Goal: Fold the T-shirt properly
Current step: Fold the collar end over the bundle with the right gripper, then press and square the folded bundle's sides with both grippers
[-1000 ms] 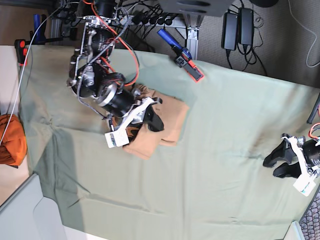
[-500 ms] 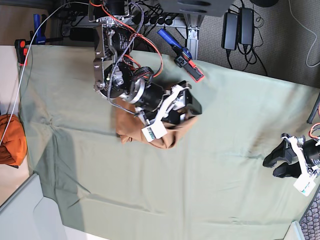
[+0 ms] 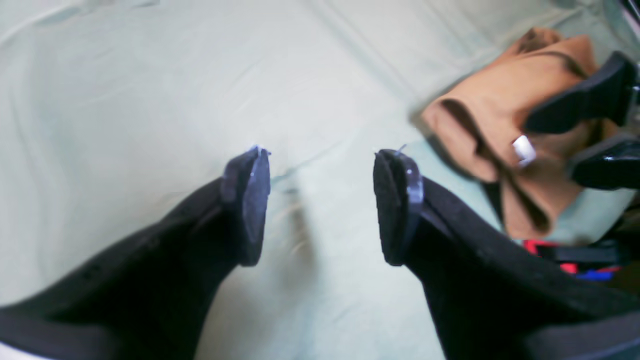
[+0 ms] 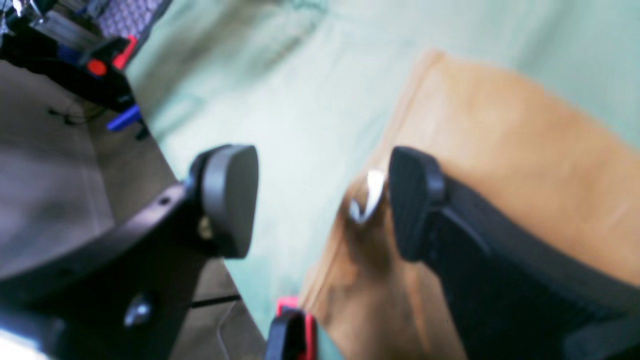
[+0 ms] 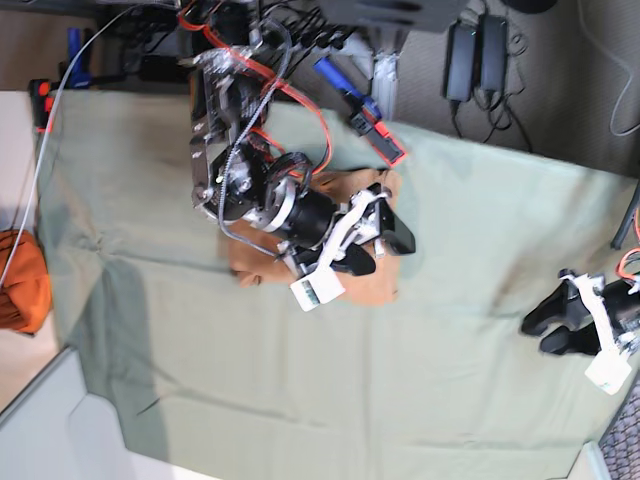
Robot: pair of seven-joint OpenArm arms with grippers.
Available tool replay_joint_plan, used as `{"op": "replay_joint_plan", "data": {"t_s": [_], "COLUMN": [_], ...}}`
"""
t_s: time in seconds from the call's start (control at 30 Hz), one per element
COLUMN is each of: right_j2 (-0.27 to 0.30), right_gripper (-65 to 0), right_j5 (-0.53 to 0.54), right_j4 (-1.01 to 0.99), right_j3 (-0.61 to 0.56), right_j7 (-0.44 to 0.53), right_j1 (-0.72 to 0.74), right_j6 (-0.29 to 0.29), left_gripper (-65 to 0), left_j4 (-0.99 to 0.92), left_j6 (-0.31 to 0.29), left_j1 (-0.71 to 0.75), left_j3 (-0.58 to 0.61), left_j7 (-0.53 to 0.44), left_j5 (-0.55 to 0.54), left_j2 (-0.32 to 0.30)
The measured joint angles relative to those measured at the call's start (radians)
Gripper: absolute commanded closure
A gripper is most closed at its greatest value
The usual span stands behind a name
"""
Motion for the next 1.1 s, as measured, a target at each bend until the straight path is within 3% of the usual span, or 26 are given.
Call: {"op": "replay_joint_plan", "data": {"t_s": [0.03,0.1,0.13,0.17,0.3,0.53,0.83,0.93,1.1], "right_j2": [0.0,0.0,-0.002,-0.002,0.003,0.078,0.127,0.128,0.133], "right_gripper": [-33.7,-14.3,-2.2,0.0,0.0,0.0,0.0,0.0,0.0], "right_j5": [0.0,-0.002,-0.013,-0.037,-0.164,-0.17,-0.177,-0.178,-0.175], "right_j4": [0.0,0.0,0.0,0.0,-0.004,-0.245,-0.544,-0.571,-0.571], "right_j3": [0.007,0.039,0.064,0.094,0.238,0.315,0.176,0.101,-0.002], "right_j7": [0.011,0.017,0.018,0.02,0.05,0.092,0.102,0.099,0.06], "right_j1": [0.016,0.055,0.079,0.103,0.185,0.278,0.376,0.393,0.422], "right_j6": [0.0,0.0,0.0,0.0,0.0,0.0,0.0,0.0,0.0], "left_gripper": [-15.9,-4.2,-1.5,-0.8,0.0,0.0,0.0,0.0,0.0], "left_j4": [0.001,0.019,0.042,0.074,0.232,0.307,0.266,0.224,0.122], "left_j6": [0.0,0.0,0.0,0.0,0.001,-0.004,-0.004,0.008,0.046], "left_j1": [0.0,0.001,0.005,0.013,0.066,0.147,0.144,0.141,0.102], "left_j3": [0.0,0.0,0.0,0.0,0.069,0.446,0.756,0.785,0.787], "left_j7": [0.016,0.04,0.037,0.034,0.007,-0.121,-0.216,-0.272,-0.316], "left_j5": [-0.032,-0.063,-0.071,-0.084,-0.054,0.401,0.739,0.825,0.848], "left_j2": [0.0,0.002,0.004,0.004,0.022,0.161,0.258,0.294,0.319]}}
